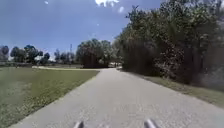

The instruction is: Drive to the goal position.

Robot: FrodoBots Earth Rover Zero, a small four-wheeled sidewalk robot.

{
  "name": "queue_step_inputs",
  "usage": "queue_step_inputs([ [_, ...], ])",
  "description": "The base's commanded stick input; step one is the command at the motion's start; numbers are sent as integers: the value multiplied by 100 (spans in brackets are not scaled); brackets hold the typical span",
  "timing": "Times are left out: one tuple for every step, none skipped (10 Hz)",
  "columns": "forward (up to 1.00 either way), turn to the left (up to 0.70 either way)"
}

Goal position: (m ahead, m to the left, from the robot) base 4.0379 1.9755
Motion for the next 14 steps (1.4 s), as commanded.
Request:
queue_step_inputs([
  [50,-7],
  [50,-23],
  [50,-25],
  [50,-25],
  [50,-25],
  [50,-25],
  [50,-25],
  [50,-25],
  [50,-25],
  [50,-25],
  [50,-25],
  [50,-25],
  [50,-25],
  [50,-11],
])
